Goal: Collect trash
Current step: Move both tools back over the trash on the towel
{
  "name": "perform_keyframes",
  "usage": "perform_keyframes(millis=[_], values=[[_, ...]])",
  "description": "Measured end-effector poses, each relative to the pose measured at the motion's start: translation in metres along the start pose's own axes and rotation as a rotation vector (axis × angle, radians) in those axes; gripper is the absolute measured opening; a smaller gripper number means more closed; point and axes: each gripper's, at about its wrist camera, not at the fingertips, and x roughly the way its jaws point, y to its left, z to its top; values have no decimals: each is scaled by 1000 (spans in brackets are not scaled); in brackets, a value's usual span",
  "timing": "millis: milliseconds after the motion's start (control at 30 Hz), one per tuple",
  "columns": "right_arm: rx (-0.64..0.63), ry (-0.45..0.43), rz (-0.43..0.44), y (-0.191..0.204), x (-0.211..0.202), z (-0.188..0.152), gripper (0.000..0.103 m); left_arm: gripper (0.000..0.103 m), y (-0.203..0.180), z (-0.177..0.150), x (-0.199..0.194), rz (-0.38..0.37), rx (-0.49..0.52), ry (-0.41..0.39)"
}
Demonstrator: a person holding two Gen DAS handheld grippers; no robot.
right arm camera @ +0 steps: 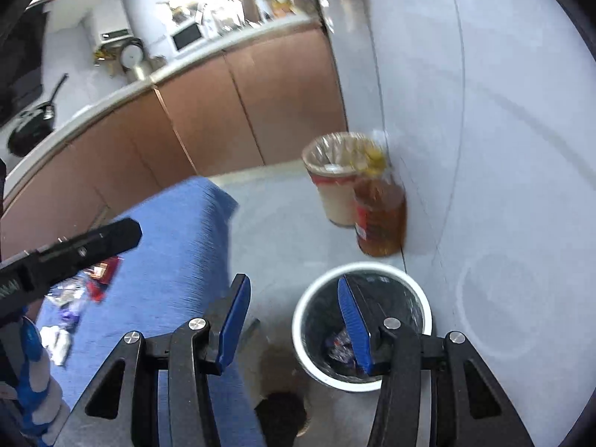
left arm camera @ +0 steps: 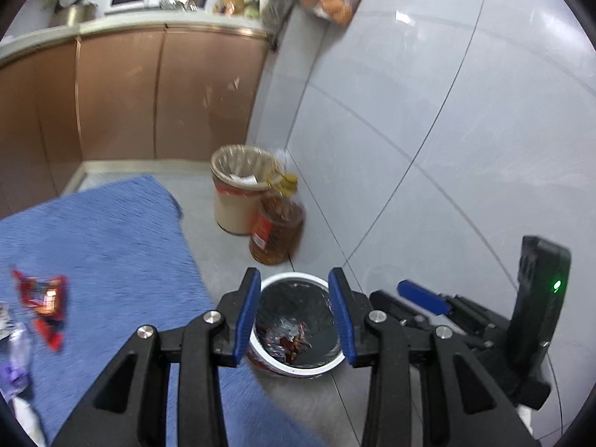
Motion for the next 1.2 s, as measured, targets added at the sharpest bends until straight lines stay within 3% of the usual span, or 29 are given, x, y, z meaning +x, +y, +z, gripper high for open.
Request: perform_keyframes(millis=[200,400,667,967,1100,1200], values=[[-81,-109,26,45,-60,16,49,47,4,-6,-81,48,14,-123],[-163,-199,50,90,-113,20,51,50,13,-21,-168,89,3,-252],[-238,-286,99,143,-169,14,52,50,46,-59,-270,207,-25,-377],[-319,-348,158,190,-217,-1,54,51,102,-100,-343,360,-80,-428],[-342,-354,182,202,-225,-6,56,62,131,-120,-370,441,-112,-440],[-346,-345,206,210,-226,-7,57,63,156,-133,-380,487,-148,-438]])
